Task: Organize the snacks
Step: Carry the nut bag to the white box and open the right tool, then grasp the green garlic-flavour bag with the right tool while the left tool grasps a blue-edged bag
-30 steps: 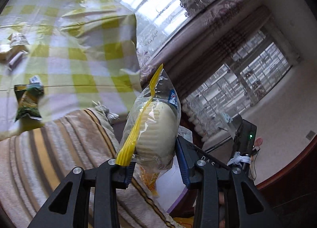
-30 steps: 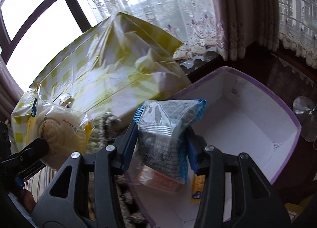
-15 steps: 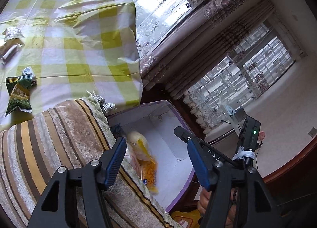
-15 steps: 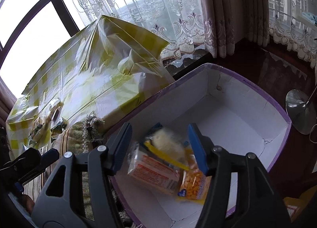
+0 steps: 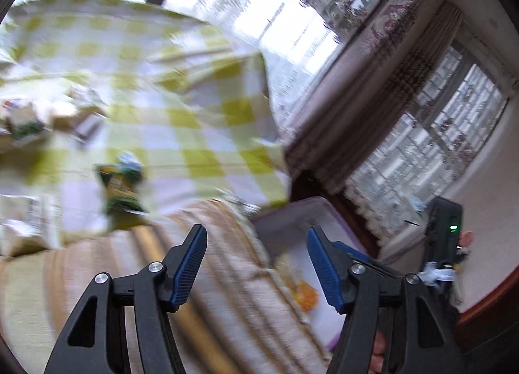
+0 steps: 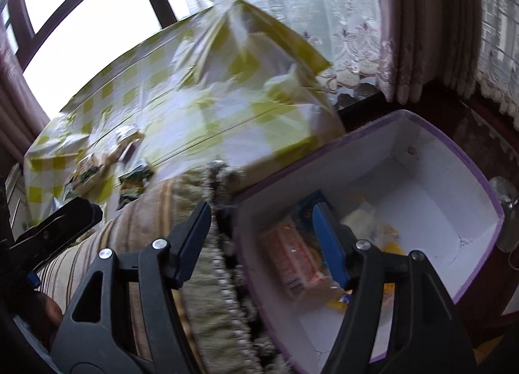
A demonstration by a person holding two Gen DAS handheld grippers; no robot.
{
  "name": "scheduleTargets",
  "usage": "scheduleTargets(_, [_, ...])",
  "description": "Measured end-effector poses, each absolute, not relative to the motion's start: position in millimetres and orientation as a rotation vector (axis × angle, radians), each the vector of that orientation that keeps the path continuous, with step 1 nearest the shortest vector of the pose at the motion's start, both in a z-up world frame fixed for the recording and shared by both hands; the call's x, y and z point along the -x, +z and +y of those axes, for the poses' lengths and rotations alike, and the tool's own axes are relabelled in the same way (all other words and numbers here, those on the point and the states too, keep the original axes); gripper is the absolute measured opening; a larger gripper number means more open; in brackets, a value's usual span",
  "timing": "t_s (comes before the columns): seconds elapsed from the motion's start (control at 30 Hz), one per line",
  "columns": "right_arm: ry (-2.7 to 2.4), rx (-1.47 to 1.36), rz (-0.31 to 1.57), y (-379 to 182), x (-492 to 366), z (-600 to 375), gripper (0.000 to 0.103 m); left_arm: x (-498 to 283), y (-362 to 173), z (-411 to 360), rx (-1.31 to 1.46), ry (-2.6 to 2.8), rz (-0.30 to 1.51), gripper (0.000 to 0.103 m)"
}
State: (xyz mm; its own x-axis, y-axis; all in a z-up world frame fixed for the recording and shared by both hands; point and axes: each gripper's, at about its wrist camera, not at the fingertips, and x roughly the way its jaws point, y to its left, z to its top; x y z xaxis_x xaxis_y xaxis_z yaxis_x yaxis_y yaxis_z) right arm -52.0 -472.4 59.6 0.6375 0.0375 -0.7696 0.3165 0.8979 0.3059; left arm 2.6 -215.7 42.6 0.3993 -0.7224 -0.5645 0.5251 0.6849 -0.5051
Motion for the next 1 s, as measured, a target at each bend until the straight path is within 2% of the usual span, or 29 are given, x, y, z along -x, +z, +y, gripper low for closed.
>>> scheduleTargets(0.13, [-0.113, -0.389, 0.862, 68.7, 41.2, -446.5, 0.073, -6.4, 42.5, -174.8, 0.261, -0.667, 0.818, 0.065])
scheduleTargets(0.5, [0.019, -0.313, 0.869, 75.8, 3.4, -378.4, 0.073, -29.4, 35.6, -70.4, 0.383, -0.344, 0.785, 0.065])
scheduleTargets(0.7, [0.059, -0.254, 0.885, 74.9, -13.5, -351.1, 0.074, -38.1, 22.5, -32.7, 0.495, -0.210, 0.803, 0.065])
scheduleTargets(1.0, [0.083, -0.210, 0.961, 53.8, -53.4, -323.9, 0.074, -45.8, 3.0, 16.0, 0.513, -0.087, 0.845, 0.065])
